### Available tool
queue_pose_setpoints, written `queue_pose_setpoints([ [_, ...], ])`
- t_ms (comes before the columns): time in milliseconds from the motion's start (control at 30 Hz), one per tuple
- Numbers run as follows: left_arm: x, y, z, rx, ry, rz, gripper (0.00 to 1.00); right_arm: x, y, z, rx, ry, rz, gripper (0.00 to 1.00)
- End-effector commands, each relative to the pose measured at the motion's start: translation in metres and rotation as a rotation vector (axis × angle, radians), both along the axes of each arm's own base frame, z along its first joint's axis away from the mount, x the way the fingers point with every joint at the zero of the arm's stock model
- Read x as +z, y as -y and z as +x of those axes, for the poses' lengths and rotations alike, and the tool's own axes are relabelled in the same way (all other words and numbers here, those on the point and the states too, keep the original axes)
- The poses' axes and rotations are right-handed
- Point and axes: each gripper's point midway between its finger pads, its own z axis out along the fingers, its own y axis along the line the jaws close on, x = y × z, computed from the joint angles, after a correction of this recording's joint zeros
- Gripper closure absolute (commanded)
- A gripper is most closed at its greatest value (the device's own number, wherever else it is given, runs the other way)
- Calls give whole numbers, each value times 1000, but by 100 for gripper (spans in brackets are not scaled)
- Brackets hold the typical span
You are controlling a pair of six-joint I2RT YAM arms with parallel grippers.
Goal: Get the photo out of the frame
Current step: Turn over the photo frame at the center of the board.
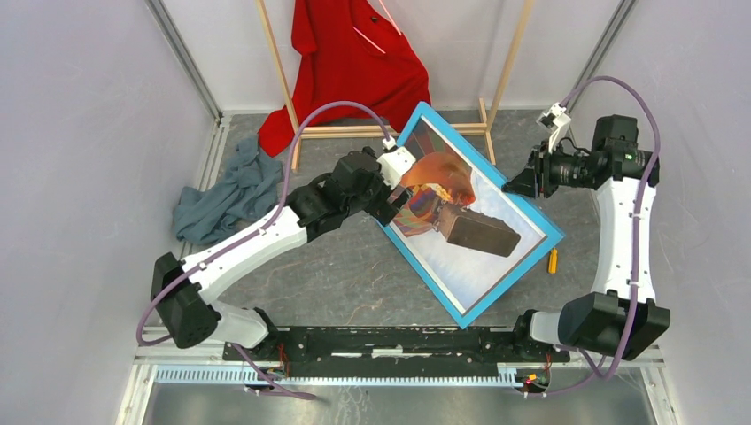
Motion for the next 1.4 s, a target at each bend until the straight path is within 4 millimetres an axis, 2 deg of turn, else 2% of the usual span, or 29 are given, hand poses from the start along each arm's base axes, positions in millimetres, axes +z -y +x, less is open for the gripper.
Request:
queue_pose_setpoints([
  [0, -1, 10, 7, 32, -14, -60, 0, 51, -14, -12, 68, 217, 21, 100],
  [267, -3, 4, 29, 148, 39, -58, 1, 56, -17, -25, 99, 310, -43, 100],
  [500, 1, -16, 50, 266, 59, -118, 3, 45, -27, -44, 168, 368, -103, 100],
  [633, 3, -20, 50, 274, 52, -150, 4, 41, -34, -54, 199, 378, -104, 100],
  [867, -8, -32, 51, 312, 60, -155, 6, 37, -46, -65, 251, 352, -66, 100],
  [1000, -12, -31, 49, 299, 52, -165, 7, 36, -50, -69, 269, 339, -50, 100],
  [1367, -9, -30, 42, 236, 83, -176, 12, 41, -55, -71, 265, 346, -36, 100],
])
